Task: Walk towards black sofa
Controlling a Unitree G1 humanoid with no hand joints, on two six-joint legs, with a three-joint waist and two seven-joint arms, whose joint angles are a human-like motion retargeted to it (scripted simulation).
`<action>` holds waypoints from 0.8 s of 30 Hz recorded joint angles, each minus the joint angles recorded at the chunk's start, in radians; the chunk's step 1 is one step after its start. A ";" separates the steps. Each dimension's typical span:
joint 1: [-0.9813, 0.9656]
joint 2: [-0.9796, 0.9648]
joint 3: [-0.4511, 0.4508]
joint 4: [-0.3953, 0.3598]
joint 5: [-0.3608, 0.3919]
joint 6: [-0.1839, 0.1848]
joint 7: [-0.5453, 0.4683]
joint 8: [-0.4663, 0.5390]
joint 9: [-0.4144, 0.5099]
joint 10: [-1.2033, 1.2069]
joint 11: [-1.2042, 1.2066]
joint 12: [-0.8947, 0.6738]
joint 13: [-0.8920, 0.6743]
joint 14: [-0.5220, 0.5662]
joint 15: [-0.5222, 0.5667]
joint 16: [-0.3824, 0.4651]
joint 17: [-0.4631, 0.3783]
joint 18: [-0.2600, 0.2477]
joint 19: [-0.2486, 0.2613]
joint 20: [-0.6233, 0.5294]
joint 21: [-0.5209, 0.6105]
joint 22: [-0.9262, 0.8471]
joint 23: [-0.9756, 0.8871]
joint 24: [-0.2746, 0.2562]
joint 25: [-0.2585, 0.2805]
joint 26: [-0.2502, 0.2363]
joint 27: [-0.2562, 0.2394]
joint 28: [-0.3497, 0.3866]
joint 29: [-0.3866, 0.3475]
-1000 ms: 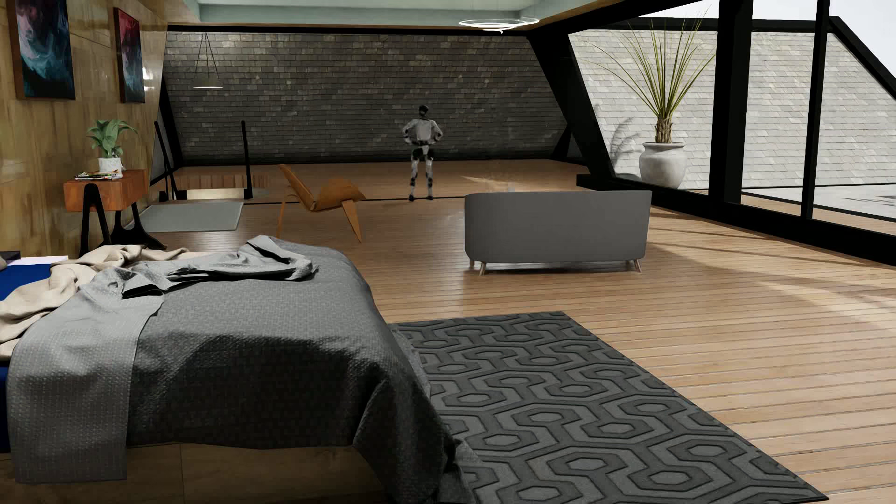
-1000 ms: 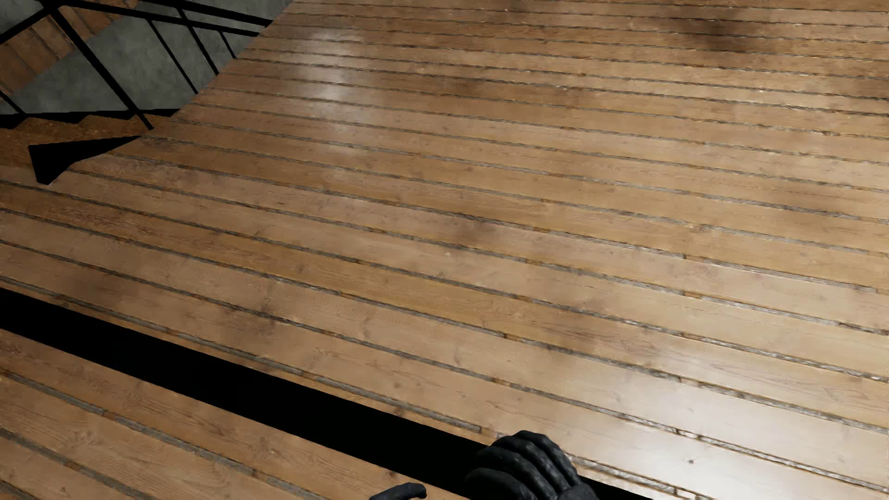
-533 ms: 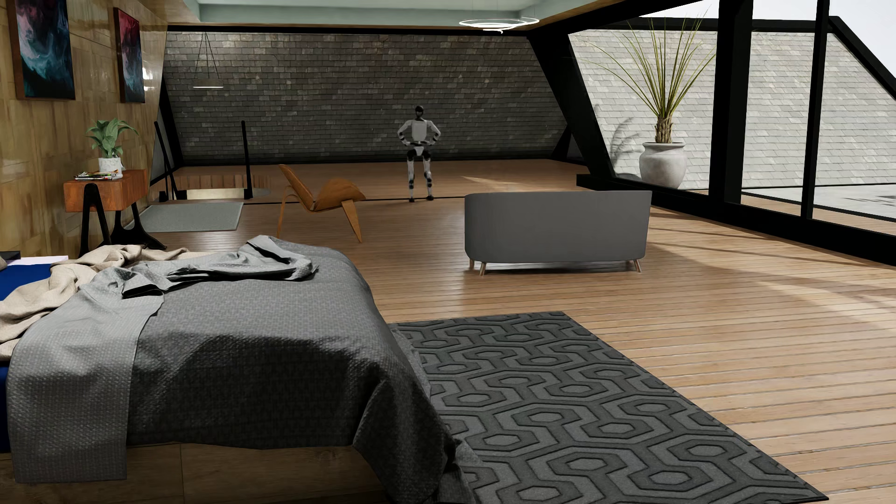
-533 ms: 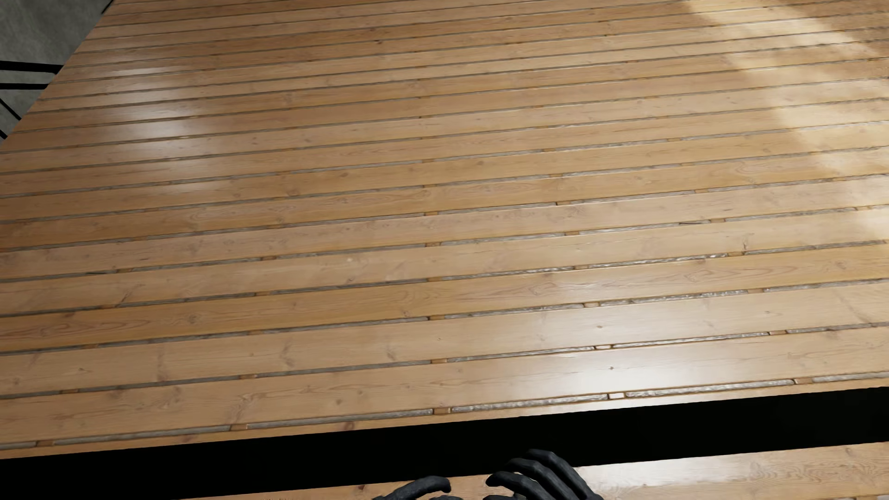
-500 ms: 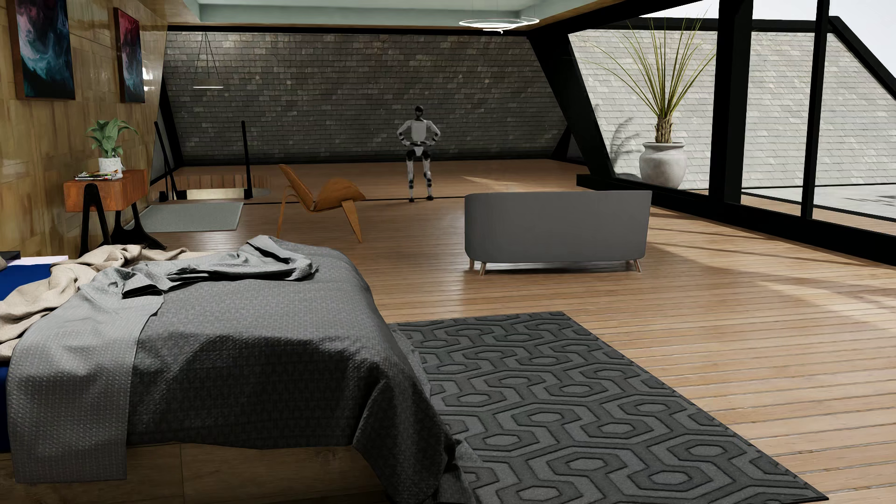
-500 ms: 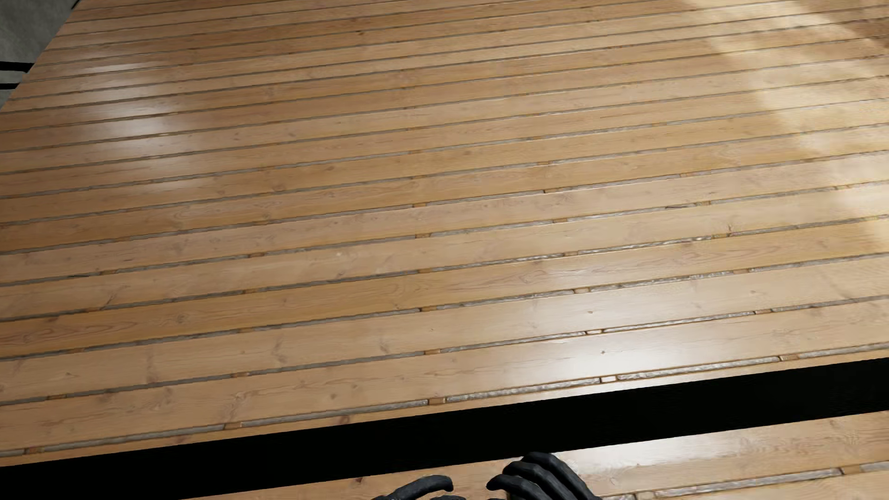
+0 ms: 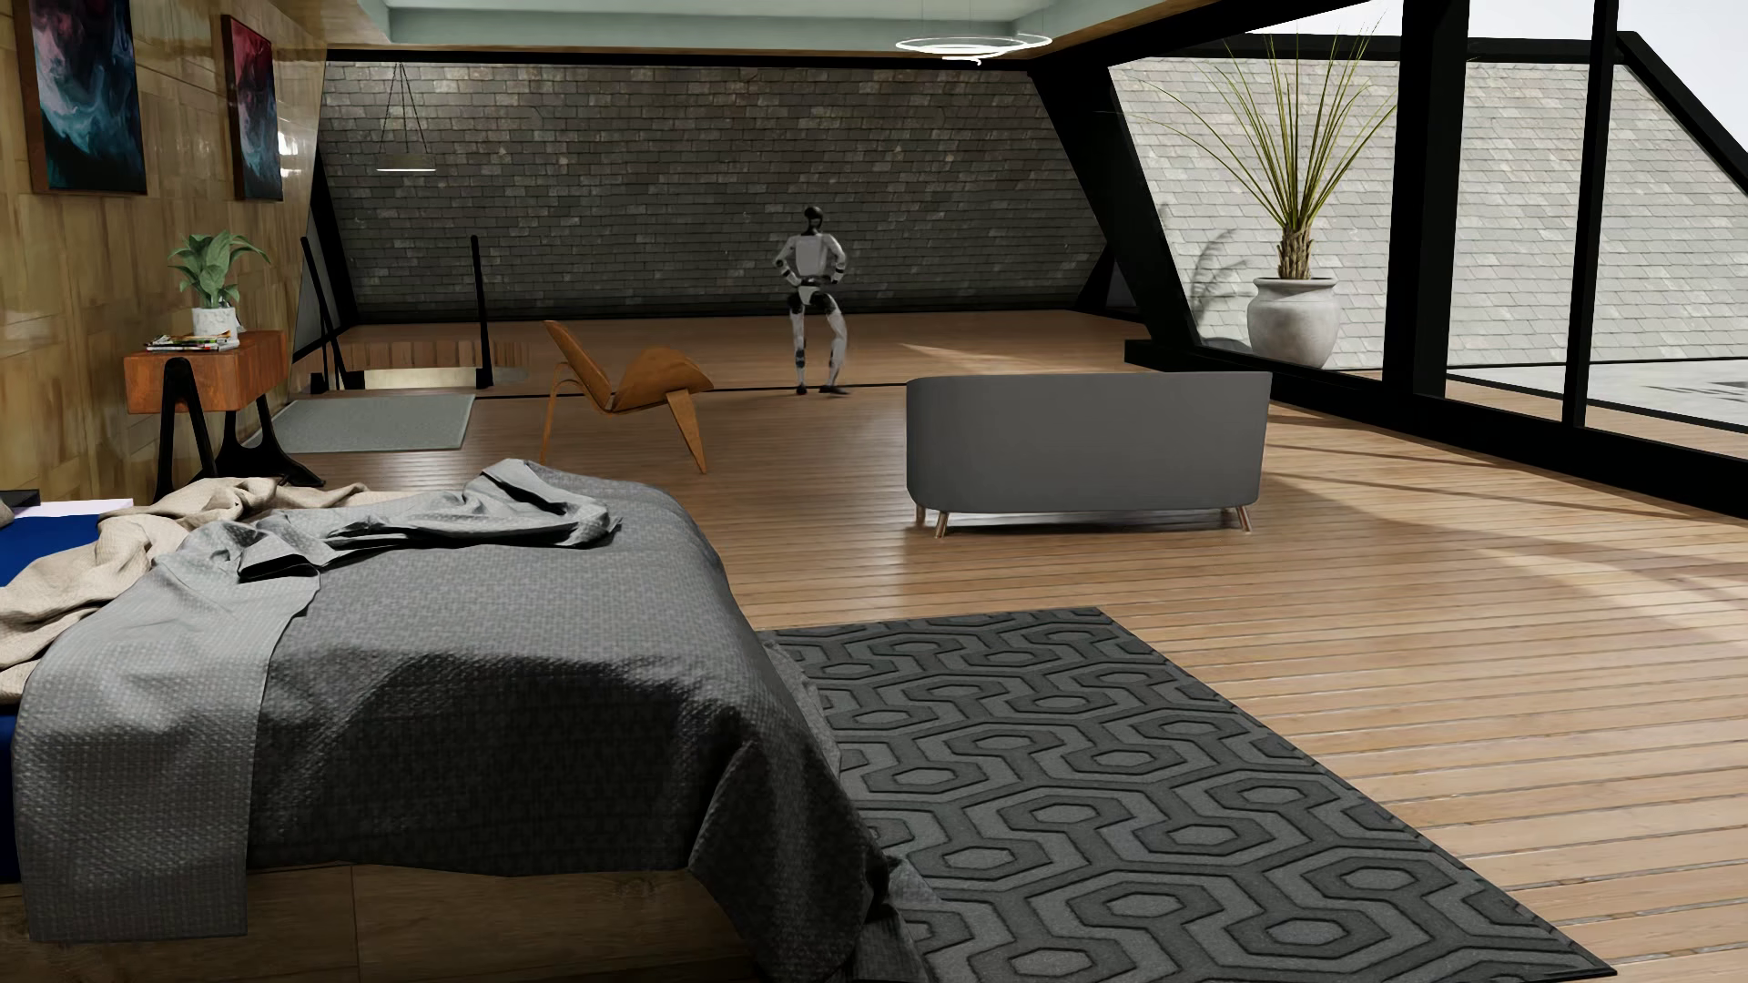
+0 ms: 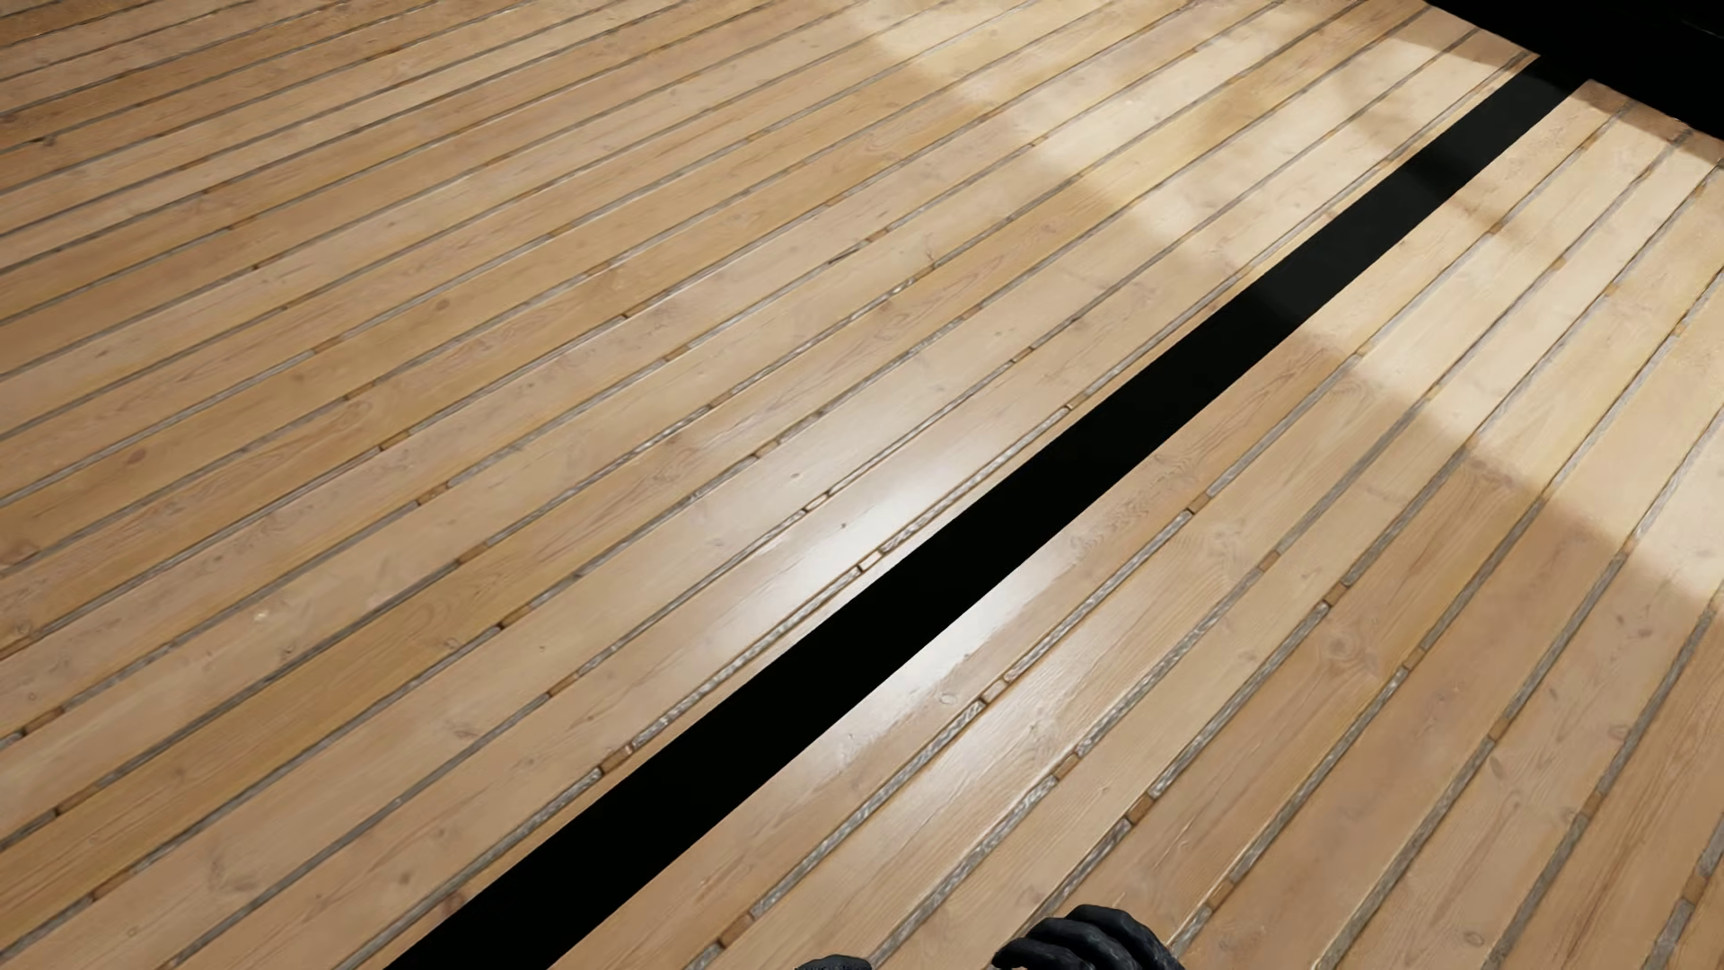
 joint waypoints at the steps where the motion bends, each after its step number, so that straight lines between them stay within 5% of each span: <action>1: 0.017 0.073 0.007 0.013 -0.044 -0.003 0.049 -0.132 -0.013 -0.009 -0.028 -0.007 -0.009 0.009 -0.018 0.005 0.016 -0.002 -0.022 0.001 0.002 -0.010 0.004 -0.014 0.020 0.000 -0.002 -0.011 -0.003; 2: 0.037 0.143 0.016 0.026 -0.081 -0.006 0.103 -0.274 -0.026 -0.018 -0.061 -0.021 -0.014 0.018 -0.019 0.004 0.027 -0.005 -0.068 0.009 0.004 -0.012 0.011 -0.021 0.040 -0.004 -0.008 -0.024 -0.004; 3: 0.060 0.196 0.023 0.040 -0.091 -0.010 0.156 -0.376 -0.036 -0.028 -0.106 -0.031 -0.021 0.031 0.010 0.004 0.033 -0.009 -0.049 0.021 0.014 -0.017 0.022 -0.018 0.066 -0.007 -0.013 -0.035 0.000; 4: 0.085 0.216 0.024 0.053 -0.075 -0.013 0.205 -0.394 -0.043 -0.038 -0.158 -0.036 -0.031 0.046 0.047 0.002 0.035 -0.015 0.082 0.035 0.030 -0.024 0.034 -0.010 0.093 -0.011 -0.014 -0.042 -0.022; 6: 0.139 0.194 0.016 0.102 0.001 -0.008 0.279 -0.287 -0.051 -0.064 -0.235 -0.050 -0.051 0.084 0.052 0.004 0.062 -0.035 0.143 0.045 0.042 -0.021 0.033 0.006 0.125 -0.023 0.000 -0.033 -0.003; 11: 0.208 0.206 -0.027 0.344 0.271 0.061 0.368 -0.185 -0.077 -0.027 -0.373 -0.062 -0.057 0.167 0.042 0.018 0.078 -0.099 0.075 -0.053 -0.004 0.035 0.027 -0.072 0.082 -0.007 -0.011 -0.023 0.014; 13: 0.226 0.190 -0.047 0.470 0.370 0.097 0.392 -0.130 -0.081 0.042 -0.374 -0.047 -0.055 0.144 0.013 0.028 0.092 -0.082 0.040 -0.040 -0.018 0.037 0.013 -0.085 0.080 0.018 -0.029 -0.017 0.013; 14: 0.198 0.175 -0.045 0.527 0.416 0.116 0.317 -0.087 -0.079 0.101 -0.358 -0.030 -0.054 0.092 -0.006 0.033 0.096 -0.067 0.022 -0.013 -0.014 0.039 0.008 -0.069 0.085 0.027 -0.034 -0.007 0.010; 15: 0.130 0.162 -0.033 0.542 0.457 0.132 0.139 -0.032 -0.073 0.158 -0.343 -0.018 -0.054 0.031 -0.022 0.026 0.095 -0.068 0.005 -0.004 -0.001 0.042 0.001 -0.056 0.092 0.054 -0.033 0.014 0.007; 18: -0.029 0.134 -0.011 0.357 0.538 0.166 -0.394 0.132 -0.061 0.261 -0.313 0.048 -0.069 -0.064 -0.050 0.016 0.081 -0.074 -0.036 0.099 0.042 0.018 -0.012 0.012 0.107 0.086 -0.024 0.040 -0.002; 24: -0.165 0.117 -0.013 0.054 0.685 0.209 -0.605 0.471 -0.028 0.349 -0.289 0.142 -0.062 -0.076 -0.063 0.039 0.071 -0.061 -0.089 0.230 0.081 0.003 -0.040 0.095 0.097 0.026 -0.003 -0.015 -0.004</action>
